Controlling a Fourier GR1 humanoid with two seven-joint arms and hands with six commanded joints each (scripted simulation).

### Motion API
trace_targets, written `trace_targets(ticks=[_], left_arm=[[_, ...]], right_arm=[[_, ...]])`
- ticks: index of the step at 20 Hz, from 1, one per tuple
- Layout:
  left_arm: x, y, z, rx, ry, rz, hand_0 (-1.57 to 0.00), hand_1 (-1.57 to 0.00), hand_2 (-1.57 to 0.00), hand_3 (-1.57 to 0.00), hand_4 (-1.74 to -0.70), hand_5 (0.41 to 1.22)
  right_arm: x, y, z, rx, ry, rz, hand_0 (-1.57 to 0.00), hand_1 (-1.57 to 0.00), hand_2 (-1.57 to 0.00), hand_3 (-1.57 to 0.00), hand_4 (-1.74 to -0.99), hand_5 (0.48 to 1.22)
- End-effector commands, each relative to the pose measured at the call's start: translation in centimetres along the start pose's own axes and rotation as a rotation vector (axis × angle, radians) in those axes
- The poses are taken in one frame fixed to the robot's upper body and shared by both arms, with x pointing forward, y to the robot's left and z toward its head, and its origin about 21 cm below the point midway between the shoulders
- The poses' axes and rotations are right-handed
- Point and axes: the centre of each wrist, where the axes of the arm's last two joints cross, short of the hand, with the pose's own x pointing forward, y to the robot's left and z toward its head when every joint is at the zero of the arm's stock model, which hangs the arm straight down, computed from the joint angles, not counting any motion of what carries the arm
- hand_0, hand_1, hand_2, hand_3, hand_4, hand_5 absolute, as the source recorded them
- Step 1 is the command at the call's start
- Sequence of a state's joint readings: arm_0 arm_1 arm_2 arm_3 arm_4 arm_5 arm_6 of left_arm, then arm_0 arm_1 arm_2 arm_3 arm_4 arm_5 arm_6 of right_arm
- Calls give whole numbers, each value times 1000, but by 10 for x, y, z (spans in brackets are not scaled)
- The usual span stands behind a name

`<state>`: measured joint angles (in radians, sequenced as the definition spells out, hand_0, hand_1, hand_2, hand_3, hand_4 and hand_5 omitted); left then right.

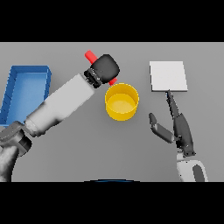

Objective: Pick up the red beaker and tilt it to pour out 1 green nut into yellow bowl. Pick up the yellow bowl and place it on the metallic measuring scale.

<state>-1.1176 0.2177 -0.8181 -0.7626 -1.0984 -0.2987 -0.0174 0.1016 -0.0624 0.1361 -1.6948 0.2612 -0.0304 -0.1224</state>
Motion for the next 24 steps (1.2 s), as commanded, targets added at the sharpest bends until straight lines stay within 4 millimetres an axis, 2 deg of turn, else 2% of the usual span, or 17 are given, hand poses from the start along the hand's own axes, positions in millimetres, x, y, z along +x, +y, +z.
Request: trace_targets(ticks=[1, 5, 9, 11, 13, 17, 22, 24], left_arm=[[-4, 3, 0, -15, -2, -49, -1571, -1571, -1571, -1571, -1712, 1219], [-1, 7, -4, -27, 3, -173, -1571, -1571, -1571, -1571, -1729, 1220], [14, 11, -10, -1, -1, -261, -1571, -1571, -1571, -1571, -1736, 1221], [28, 6, -12, 12, -18, -324, -1571, -1571, -1571, -1571, -1737, 1221], [29, 8, -14, 5, -17, -393, -1571, -1571, -1571, -1571, -1735, 1221], [27, 23, -16, -26, -39, -545, -1571, -1571, -1571, -1571, -1733, 1221], [46, 38, -22, -69, -56, -690, -1571, -1571, -1571, -1571, -1728, 1221], [38, 47, -23, -81, -52, -716, -1571, -1571, -1571, -1571, -1728, 1221]], right_arm=[[1, 0, -1, 2, -8, -7, 1, 1, 1, 1, -1064, 690], [-4, -5, 4, -5, -8, 1, 1, 1, 1, 1, -1058, 696], [-5, 0, 3, -1, -27, -31, 1, 1, 1, 1, -1058, 700], [-4, 1, 5, -13, -33, -22, 1, 1, 1, 1, -1055, 691], [-1, 1, 2, -28, -18, 3, 1, 1, 1, 1, -1076, 678], [-5, 3, 5, -20, -28, 14, 1, 1, 1, 1, -1073, 675], [-1, 6, -1, -26, -48, 12, 1, 1, 1, 1, -1047, 681], [0, 2, -2, -28, -35, 18, 1, 1, 1, 1, -1035, 685]])
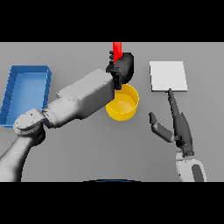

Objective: Pick up the red beaker and tilt it to pour out 1 green nut into yellow bowl. Pick up the yellow bowl and place it on the metallic measuring scale.

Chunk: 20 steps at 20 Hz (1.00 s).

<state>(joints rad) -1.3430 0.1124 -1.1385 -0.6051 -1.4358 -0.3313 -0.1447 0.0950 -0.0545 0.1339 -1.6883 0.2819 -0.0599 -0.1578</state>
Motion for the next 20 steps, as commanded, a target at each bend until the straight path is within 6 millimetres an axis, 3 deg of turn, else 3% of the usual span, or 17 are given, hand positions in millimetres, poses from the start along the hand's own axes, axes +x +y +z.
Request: trace_targets(ticks=[1, 4, 6, 8, 11, 14, 18, 20], left_arm=[[-9, 1, 2, 37, 3, 6, -1571, -1571, -1571, -1571, -1729, 1221], [-52, 7, 10, 44, 71, 35, -1571, -1571, -1571, -1571, -1725, 1221], [-77, -1, 16, 41, 116, 113, -1571, -1571, -1571, -1571, -1728, 1221], [-103, -6, 25, 36, 182, 201, -1571, -1571, -1571, -1023, -1733, 1221], [-148, -35, 44, 44, 261, 429, -1571, -1571, -1571, -1290, -1729, 1221], [-183, -66, 68, 47, 419, 719, -1571, -1571, -1571, -1427, -1735, 1221], [-198, -132, 96, 63, 641, 1090, -1571, -1571, -1571, -1454, -1738, 1221], [-192, -171, 108, 86, 745, 1246, -1571, -1571, -1571, -1447, -1739, 1221]], right_arm=[[-1, -1, -1, 1, 5, -1, 1, 1, 1, 1, -1027, 686], [-2, 2, 2, 1, -7, 7, 1, 1, 1, 1, -1030, 683], [-1, 2, 4, -3, -19, 22, 1, 1, 1, 1, -1023, 682], [3, 0, -1, -4, -5, 20, 1, 1, 1, 1, -1028, 680], [0, -1, 1, 3, -13, -3, 1, 1, 1, 1, -1001, 683], [-2, 4, 1, 8, -13, 6, 1, 1, 1, 1, -990, 672], [0, 5, -3, 3, -15, -33, 1, 1, 1, 1, -1004, 668], [-1, 6, -2, 8, -6, -53, 1, 1, 1, 1, -996, 664]])
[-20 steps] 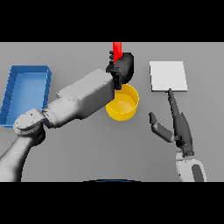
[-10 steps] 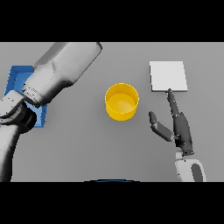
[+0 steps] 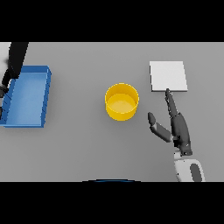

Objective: Pick up the red beaker and tilt it to pour out 1 green nut into yellow bowl. Pick up the yellow bowl and place it on the metallic measuring scale.

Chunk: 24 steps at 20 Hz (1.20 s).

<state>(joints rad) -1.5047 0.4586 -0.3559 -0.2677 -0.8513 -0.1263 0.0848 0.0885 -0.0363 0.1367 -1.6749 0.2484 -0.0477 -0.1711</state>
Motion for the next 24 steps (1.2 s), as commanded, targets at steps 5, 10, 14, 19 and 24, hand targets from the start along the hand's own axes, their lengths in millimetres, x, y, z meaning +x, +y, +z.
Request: trace_targets(ticks=[5, 10, 14, 19, 24], left_arm=[[-83, -48, 14, 23, 290, 335, -1571, -1571, -1571, -1426, -1740, 1221], [-109, -105, 35, 20, 457, 610, -1571, -1571, -1571, -1470, -1741, 1221], [-115, -139, 62, 33, 518, 729, -1571, -1571, -1571, -1480, -1741, 1221], [-108, -170, 99, 47, 568, 823, -1571, -1571, -1571, -1445, -1741, 1221], [-95, -195, 120, 45, 599, 904, -1571, -1571, -1571, -1523, -1741, 1194]], right_arm=[[1, 3, -10, 1, 13, 28, 1, 1, 1, 1, -1050, 653], [1, -1, -2, 8, 2, 71, 1, 1, 1, 1, -1048, 651], [5, 1, -2, 10, 21, 90, 1, 1, 1, 1, -1041, 650], [-1, -2, 3, 10, 16, 91, 1, 1, 1, 1, -1020, 646], [-4, -1, 0, 15, 14, 62, 1, 1, 1, 1, -1005, 647]])
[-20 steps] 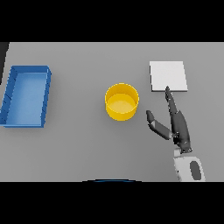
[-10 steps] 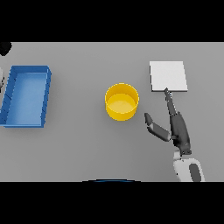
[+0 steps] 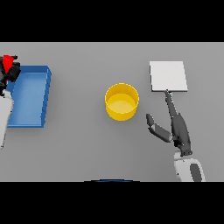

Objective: Pick up the red beaker and tilt it to pour out 1 green nut into yellow bowl. Pick up the yellow bowl and place it on the metallic measuring scale.

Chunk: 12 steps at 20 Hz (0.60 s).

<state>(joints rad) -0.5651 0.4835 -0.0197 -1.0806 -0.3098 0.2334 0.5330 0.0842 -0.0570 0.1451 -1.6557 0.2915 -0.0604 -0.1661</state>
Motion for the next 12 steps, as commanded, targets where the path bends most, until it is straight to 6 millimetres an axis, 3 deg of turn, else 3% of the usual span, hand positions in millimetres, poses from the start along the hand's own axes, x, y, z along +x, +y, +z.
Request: trace_targets(ticks=[1, 6, 7, 10, 12], left_arm=[[-4, -4, 5, -5, 9, 11, -1571, -1571, -1571, -1533, -1741, 1173], [-17, -6, 16, -3, 25, -22, -1571, -1571, -1571, -1559, -1713, 991], [-23, -9, 19, -13, 33, -40, -1571, -1571, -1571, -1561, -1645, 941], [-22, -3, 24, -21, 20, -65, -1571, -1543, -1501, -1470, -1275, 810], [-23, -2, 28, -50, 9, -73, -1393, -1215, -1209, -1136, -1068, 749]], right_arm=[[2, -3, -3, -3, -7, -1, 1, 1, 1, 1, -1006, 647], [0, -3, 2, -6, -9, 10, 1, 1, 1, 1, -1017, 638], [0, -2, 3, -4, -8, 10, 1, 1, 1, 1, -1021, 636], [-2, -1, 4, -9, -10, 7, 1, 1, 1, 1, -1012, 634], [-1, 1, 1, -11, -12, 0, 1, 1, 1, 1, -1007, 635]])
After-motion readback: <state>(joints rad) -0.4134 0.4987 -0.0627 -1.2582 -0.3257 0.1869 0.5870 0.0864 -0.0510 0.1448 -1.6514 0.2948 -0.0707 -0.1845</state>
